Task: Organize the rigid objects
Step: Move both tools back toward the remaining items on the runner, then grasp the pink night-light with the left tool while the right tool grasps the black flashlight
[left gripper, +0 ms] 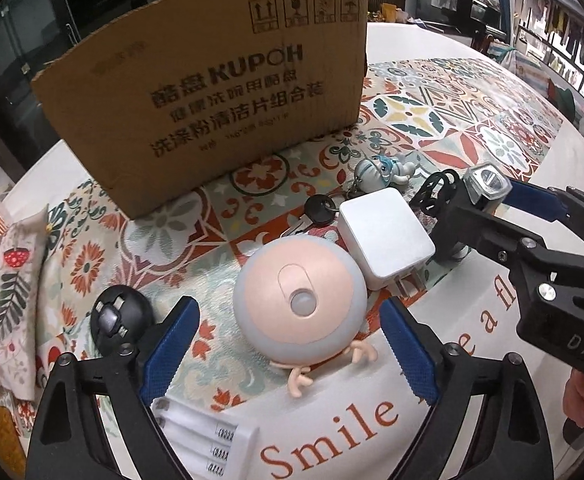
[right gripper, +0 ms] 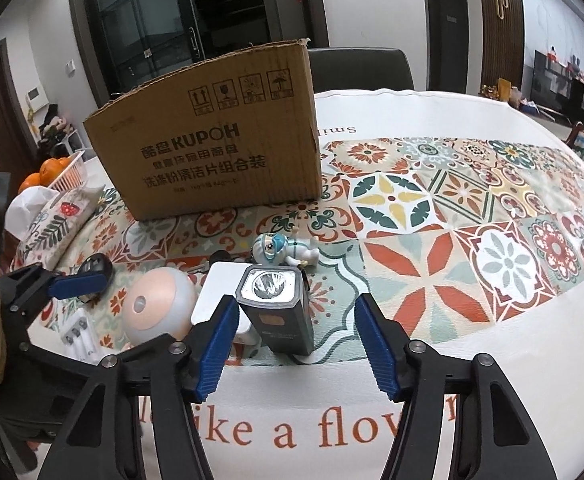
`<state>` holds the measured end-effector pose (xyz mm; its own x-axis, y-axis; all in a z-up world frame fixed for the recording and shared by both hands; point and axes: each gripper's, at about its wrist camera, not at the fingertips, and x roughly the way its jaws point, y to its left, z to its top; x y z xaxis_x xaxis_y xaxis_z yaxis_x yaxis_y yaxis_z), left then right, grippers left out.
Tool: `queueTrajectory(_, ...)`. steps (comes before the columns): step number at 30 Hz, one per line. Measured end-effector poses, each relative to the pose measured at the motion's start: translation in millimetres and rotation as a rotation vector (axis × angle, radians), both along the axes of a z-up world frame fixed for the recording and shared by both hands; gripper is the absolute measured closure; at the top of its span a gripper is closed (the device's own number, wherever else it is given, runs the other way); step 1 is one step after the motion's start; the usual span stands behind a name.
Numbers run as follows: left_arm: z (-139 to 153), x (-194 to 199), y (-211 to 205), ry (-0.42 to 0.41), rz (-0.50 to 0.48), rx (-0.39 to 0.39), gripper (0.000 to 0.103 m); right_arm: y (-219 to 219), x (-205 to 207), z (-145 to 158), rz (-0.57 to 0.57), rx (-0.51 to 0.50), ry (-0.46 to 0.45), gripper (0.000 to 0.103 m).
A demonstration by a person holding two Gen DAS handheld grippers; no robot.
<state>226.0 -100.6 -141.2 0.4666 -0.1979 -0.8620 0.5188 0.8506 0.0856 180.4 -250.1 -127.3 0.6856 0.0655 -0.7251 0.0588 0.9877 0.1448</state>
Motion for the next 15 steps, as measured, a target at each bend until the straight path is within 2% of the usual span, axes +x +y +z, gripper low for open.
queueTrajectory(4,-5.3,5.9,-2.3,0.008,-0.003,0.006,0.017,0.9,4.0,-2.4,-0.003,-0.005,0.006,0.047)
queueTrajectory(11,-17.0,13.8,-5.5,0.040,0.004,-0.004,0.019,0.8,9.1,-7.3,-0.006,0.002,0.020,0.052)
queueTrajectory(15,-18.3,14.9,-5.0,0.053,0.005,-0.043,0.028,1.9,11.6,-9.5,0.003,0.004,0.028,0.058)
